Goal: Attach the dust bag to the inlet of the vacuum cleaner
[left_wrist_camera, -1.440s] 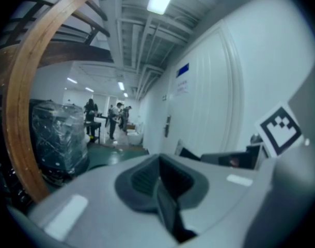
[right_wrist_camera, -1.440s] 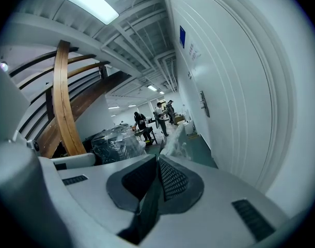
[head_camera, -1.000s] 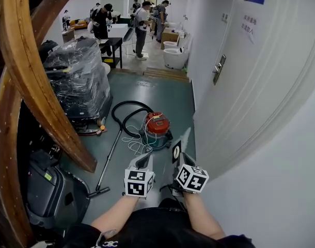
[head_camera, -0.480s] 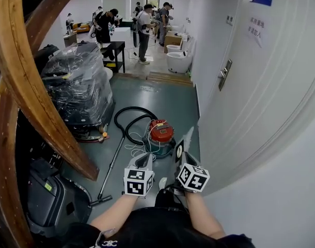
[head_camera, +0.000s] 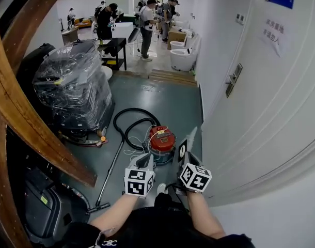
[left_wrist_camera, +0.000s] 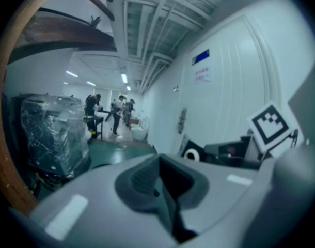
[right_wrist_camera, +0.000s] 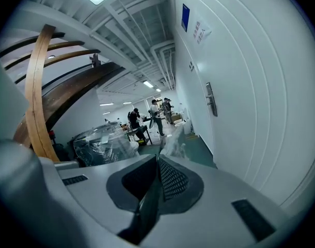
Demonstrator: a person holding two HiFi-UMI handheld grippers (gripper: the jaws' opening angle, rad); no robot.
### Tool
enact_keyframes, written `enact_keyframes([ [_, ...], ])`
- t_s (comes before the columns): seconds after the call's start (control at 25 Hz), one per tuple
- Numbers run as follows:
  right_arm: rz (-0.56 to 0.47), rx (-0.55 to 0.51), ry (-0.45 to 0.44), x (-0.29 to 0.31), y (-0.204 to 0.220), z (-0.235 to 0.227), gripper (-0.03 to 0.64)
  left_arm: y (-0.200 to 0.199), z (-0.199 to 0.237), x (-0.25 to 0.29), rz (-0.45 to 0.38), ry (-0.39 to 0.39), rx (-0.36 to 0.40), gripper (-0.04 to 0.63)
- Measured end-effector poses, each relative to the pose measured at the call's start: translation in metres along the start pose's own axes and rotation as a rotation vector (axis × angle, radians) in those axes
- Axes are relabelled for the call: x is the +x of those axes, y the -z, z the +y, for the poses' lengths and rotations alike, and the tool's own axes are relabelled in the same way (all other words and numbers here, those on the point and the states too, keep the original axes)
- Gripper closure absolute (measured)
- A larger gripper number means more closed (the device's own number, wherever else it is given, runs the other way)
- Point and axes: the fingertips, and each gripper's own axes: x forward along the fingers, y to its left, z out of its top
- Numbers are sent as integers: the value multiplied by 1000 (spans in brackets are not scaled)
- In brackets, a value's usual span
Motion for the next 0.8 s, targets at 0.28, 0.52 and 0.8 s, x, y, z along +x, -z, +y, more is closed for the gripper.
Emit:
enact_keyframes([
  [0.28,40,8,-3,84,-40,-25,604,-39,21,93,13,4,-12,597],
  [0.52,42,-7,7,137,-76,-51,604,-67,24,163,23,26,-14,597],
  [0.8,44,12,29,182,-108,-86,604,-88,19,223,43,48,-4,597],
])
